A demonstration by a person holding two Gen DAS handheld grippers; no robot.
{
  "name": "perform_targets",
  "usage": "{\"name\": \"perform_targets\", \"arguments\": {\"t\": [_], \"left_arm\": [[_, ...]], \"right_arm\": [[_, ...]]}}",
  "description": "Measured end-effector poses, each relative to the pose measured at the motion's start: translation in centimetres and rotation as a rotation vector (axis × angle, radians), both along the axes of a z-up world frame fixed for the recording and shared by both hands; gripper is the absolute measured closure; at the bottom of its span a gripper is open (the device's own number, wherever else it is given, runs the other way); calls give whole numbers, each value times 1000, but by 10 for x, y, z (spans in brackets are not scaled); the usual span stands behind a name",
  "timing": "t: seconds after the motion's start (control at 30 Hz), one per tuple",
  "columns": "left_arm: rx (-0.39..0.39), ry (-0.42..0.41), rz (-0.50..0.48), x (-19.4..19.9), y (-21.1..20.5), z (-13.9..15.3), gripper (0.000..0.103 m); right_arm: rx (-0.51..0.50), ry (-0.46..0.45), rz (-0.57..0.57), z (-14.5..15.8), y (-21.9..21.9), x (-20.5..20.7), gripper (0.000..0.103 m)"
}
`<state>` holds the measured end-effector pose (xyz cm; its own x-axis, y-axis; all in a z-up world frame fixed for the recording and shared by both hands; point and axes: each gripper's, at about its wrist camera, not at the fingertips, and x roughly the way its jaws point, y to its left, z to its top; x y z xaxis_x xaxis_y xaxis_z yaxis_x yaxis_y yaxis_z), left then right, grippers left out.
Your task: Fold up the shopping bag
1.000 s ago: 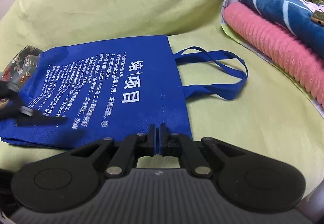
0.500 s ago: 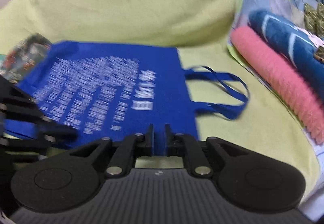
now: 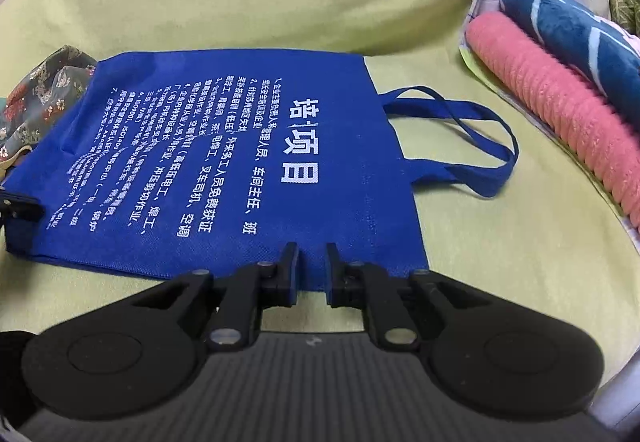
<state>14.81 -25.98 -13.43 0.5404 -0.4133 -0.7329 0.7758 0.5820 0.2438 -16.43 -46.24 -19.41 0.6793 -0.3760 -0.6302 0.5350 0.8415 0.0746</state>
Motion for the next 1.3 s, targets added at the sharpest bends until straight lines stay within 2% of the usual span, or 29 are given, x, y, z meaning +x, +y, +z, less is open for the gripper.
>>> {"name": "perform_targets", "arguments": {"t": [0.13, 0.17, 0.23, 0.3, 0.37, 0.43, 0.53, 0.63, 0.77, 0.83, 1.3], "left_arm": [[75, -113, 6, 1, -5, -3, 100], [64, -110, 11, -1, -4, -1, 101], [-53, -36, -8, -11, 4, 13, 101], [-108, -6, -74, -34, 4, 19, 98], [-88, -19, -142, -59, -4, 14, 98], [-57, 9, -158, -69, -14, 3, 92], [-35, 33, -107, -68, -22, -6, 92], [3, 36, -65, -68, -29, 0, 86], [28, 50, -1, -66, -32, 5, 85], [41, 55, 19, -68, -34, 8, 82], [66, 34, 22, -98, -37, 21, 79]], "right_arm": [[21, 17, -1, 2, -3, 4, 94], [29, 17, -2, 2, -4, 4, 93], [47, 15, -2, 3, -8, 5, 93], [64, 9, -2, 2, -10, 4, 93], [71, 13, -2, 3, -11, 5, 93], [69, 26, -1, 3, -11, 7, 93], [65, 40, 0, 3, -10, 9, 93], [71, 41, -5, 3, -11, 9, 93], [48, 49, -13, 3, -7, 10, 93], [34, 49, -25, 3, -3, 11, 93], [4, 51, -41, 1, 3, 6, 89]]}}
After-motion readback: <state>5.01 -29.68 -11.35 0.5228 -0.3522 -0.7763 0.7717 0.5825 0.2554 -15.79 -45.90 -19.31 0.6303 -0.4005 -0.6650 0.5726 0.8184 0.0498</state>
